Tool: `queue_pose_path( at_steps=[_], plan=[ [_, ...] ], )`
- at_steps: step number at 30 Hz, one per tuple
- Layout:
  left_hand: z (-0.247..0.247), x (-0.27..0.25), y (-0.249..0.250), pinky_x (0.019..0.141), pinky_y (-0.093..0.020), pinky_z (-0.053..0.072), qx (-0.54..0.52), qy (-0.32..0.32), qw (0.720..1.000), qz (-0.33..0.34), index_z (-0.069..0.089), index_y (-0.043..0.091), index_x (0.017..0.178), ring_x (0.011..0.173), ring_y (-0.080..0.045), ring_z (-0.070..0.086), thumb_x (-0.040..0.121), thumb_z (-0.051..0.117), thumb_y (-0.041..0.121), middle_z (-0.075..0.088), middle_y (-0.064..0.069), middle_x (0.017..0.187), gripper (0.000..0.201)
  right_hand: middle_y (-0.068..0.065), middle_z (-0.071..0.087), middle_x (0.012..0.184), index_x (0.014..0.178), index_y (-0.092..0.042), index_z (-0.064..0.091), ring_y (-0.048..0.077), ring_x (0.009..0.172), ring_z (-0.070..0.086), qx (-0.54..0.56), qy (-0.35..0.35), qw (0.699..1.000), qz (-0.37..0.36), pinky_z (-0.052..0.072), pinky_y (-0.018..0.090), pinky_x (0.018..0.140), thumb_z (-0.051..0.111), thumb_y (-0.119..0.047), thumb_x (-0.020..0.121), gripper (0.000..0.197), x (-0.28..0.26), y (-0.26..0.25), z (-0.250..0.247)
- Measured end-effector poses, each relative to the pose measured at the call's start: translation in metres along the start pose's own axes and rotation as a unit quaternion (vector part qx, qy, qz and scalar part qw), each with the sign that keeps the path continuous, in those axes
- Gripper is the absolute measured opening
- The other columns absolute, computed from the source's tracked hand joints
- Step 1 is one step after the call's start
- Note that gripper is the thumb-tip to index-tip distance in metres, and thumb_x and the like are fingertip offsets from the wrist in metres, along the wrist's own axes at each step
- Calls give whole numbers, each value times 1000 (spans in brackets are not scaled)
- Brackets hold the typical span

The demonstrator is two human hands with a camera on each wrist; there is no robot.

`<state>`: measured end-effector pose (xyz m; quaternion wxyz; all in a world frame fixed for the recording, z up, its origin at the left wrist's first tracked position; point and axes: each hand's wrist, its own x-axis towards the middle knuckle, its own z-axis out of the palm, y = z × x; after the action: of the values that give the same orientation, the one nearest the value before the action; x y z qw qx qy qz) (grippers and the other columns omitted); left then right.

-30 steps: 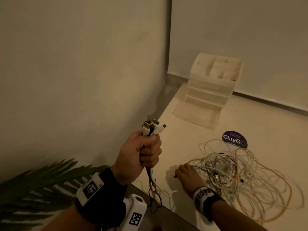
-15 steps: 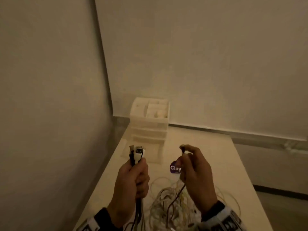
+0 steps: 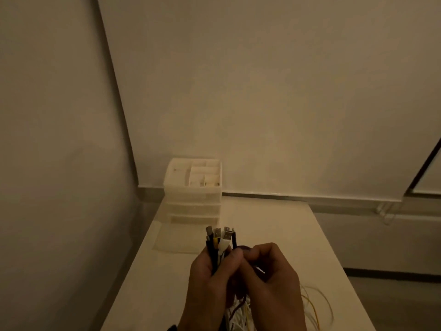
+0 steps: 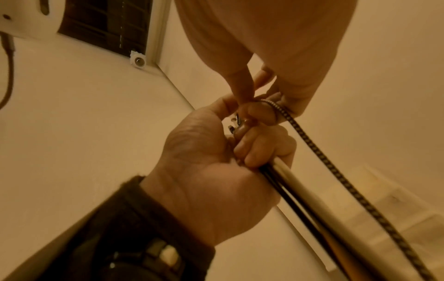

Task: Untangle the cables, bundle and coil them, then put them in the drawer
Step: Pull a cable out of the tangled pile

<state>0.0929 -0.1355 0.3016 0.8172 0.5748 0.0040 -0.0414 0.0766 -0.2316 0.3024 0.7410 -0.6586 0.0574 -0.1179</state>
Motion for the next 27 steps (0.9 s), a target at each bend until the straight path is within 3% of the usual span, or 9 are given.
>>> queue_pose_path(
  at_steps=[2,5,9,13,16,20,23,25,27],
  plan=[
    [-5,-1,2,49,-24,51,11,10,1000,-1,73,14,75,65,-28,70,90,59,13,71,-15,73,20,10,65,59,81,3,49,20,44,58,1,-16,1000,8,49,26,47,72,1,79,23,-2,2,5],
    [-14,-5,3,54,-28,56,29,25,999,9,71,11,85,73,-29,72,94,54,20,75,-11,79,21,12,66,67,77,-6,48,25,51,60,-29,-27,999,-6,52,38,52,72,0,79,25,-10,5,16],
    [-28,-5,0,57,-30,55,68,69,995,34,64,12,76,57,-20,64,95,52,26,62,3,57,27,5,66,73,77,-20,52,17,48,59,-62,-79,995,-12,46,27,48,71,-9,83,23,-18,12,27],
    [-51,-1,2,45,-24,38,79,107,988,75,49,6,68,49,-12,40,98,44,32,43,0,55,40,-4,66,73,84,-40,54,11,57,63,-172,-165,970,-58,49,27,56,60,-18,92,24,-33,31,29],
    [-69,2,9,49,-28,36,60,103,988,102,55,4,75,51,-14,43,99,40,36,51,-3,60,43,-6,63,65,84,-36,57,6,60,60,-226,-232,943,-71,45,20,60,50,-30,97,16,-40,57,26],
    [-87,8,33,47,-35,46,-33,88,984,149,50,22,59,44,-16,41,103,36,31,38,0,55,46,-7,54,62,78,-31,53,2,59,51,-264,-280,923,-6,38,18,60,44,-37,99,24,-35,105,8],
    [-104,10,55,37,-18,23,-49,68,984,156,39,21,59,37,-8,22,103,36,30,26,3,53,45,-9,59,70,81,-39,52,-1,67,56,-329,-278,902,20,41,19,65,45,-33,100,21,-30,140,-20],
    [-114,8,63,38,-18,17,-32,45,984,167,34,19,62,38,-7,19,103,38,32,23,3,54,43,-18,62,72,87,-41,54,-3,70,58,-352,-272,895,27,42,20,67,44,-39,98,15,-27,153,-36],
    [-122,3,67,39,-19,15,-7,27,984,179,32,17,64,39,-9,18,98,45,34,21,1,54,40,-9,62,72,90,-31,58,1,70,58,-366,-263,892,41,41,20,65,39,-51,93,28,-23,161,-46]
  ],
)
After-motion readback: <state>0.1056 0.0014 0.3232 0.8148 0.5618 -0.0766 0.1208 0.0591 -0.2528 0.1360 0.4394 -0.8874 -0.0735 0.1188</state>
